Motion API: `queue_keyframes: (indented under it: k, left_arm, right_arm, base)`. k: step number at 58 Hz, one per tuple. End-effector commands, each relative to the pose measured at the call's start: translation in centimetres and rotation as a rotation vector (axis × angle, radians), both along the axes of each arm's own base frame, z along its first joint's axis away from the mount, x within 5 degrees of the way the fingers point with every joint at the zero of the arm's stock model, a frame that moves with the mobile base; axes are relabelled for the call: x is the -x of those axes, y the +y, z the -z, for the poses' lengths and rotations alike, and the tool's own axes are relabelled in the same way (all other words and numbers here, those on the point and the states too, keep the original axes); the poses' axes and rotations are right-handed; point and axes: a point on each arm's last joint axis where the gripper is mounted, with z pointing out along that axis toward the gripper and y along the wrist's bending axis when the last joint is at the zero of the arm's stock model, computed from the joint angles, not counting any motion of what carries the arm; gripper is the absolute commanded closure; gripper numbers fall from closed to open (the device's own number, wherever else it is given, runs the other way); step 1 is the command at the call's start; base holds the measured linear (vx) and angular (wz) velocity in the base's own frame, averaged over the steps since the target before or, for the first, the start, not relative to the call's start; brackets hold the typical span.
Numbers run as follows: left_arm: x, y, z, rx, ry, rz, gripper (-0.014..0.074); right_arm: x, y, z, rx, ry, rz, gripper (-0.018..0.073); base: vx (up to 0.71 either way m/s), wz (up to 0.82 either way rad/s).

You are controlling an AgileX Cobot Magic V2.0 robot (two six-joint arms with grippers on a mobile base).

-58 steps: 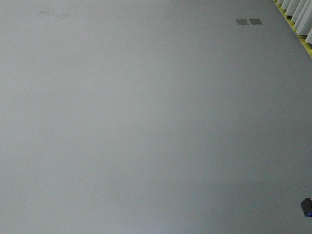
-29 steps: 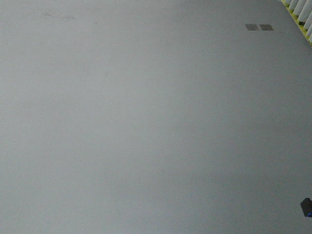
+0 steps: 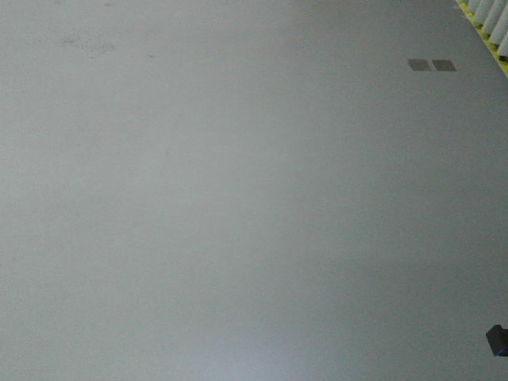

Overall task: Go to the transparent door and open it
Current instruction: 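Drive the base forward across the grey floor, turning toward the door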

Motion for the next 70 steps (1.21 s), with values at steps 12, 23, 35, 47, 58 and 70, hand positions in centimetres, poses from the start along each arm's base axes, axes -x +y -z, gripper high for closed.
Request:
queue_keyframes:
  k: [12,23,35,47,58,70]
  left_arm:
    - [0.05,-0.05,-0.29,0.027,-0.079,0.009,0.0603]
    - [0.05,-0.05,-0.29,0.027,-0.079,0.009,0.0603]
    - [0.05,-0.05,-0.29,0.027,-0.079,0.009,0.0603]
    - [0.05,-0.05,-0.29,0.027,-0.079,0.009,0.0603]
    - [0.05,-0.05,-0.29,0.027,-0.079,0.009,0.0603]
    - [0.05,-0.05,-0.29,0.027,-0.079,0.009,0.0603]
  right_arm:
    - [0.06,0.06,-0.70,0.013,-0.094,-0.006,0.0565]
    - [0.06,0.06,-0.70,0.013,-0.094,-0.006,0.0565]
    - [0.06,0.06,-0.70,0.013,-0.094,-0.006,0.0565]
    - [0.06,0.06,-0.70,0.013,-0.094,-0.006,0.0565]
    - [0.06,0.06,-0.70,0.013,-0.094,-0.006,0.0565]
    - [0.06,0.06,-0.70,0.013,-0.094,-0.006,0.0565]
  base:
    - [0.50,0.09]
    - [0.49,0.04]
    - [0.48,0.02]
    - [0.49,0.12]
    - [0.50,0.27]
    - [0.52,0.39]
